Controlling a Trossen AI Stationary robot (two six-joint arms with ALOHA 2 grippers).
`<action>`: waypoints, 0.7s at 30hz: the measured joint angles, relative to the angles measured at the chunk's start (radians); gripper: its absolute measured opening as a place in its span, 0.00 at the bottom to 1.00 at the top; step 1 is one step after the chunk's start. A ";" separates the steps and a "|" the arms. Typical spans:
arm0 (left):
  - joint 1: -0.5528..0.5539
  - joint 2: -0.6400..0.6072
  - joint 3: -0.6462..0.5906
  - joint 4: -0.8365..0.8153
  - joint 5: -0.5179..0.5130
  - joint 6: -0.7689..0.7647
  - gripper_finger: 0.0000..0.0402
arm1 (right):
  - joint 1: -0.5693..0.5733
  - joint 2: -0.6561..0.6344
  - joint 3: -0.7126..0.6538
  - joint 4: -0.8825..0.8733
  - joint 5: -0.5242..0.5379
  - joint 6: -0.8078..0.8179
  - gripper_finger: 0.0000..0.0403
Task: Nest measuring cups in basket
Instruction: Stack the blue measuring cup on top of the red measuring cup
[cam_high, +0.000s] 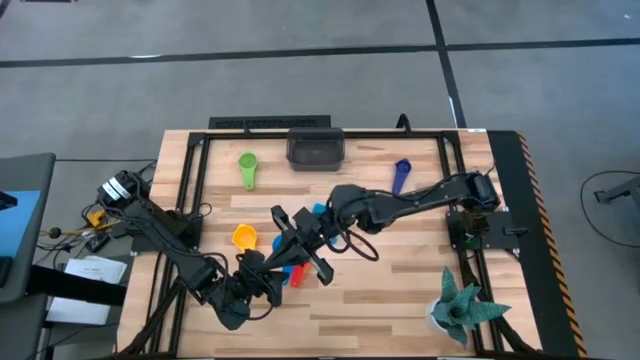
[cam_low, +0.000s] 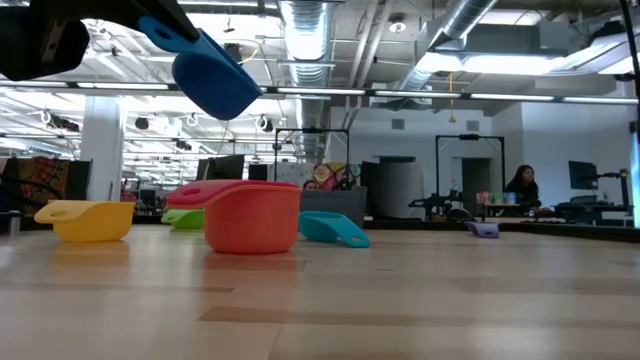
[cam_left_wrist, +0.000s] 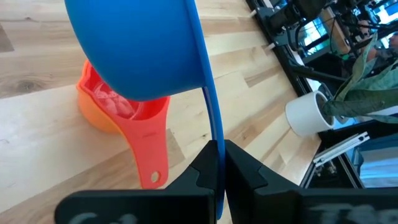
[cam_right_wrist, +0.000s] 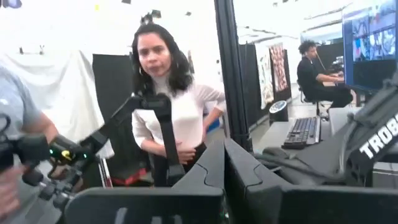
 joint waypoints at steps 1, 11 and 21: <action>0.000 0.000 0.000 0.004 0.000 0.000 0.00 | 0.000 0.000 -0.027 0.042 0.011 0.018 0.03; -0.001 0.000 0.000 0.014 0.028 -0.003 0.00 | 0.001 0.000 -0.133 0.156 0.027 0.050 0.03; 0.000 0.000 0.000 0.014 0.027 -0.022 0.00 | -0.010 0.000 -0.366 0.486 0.073 0.132 0.03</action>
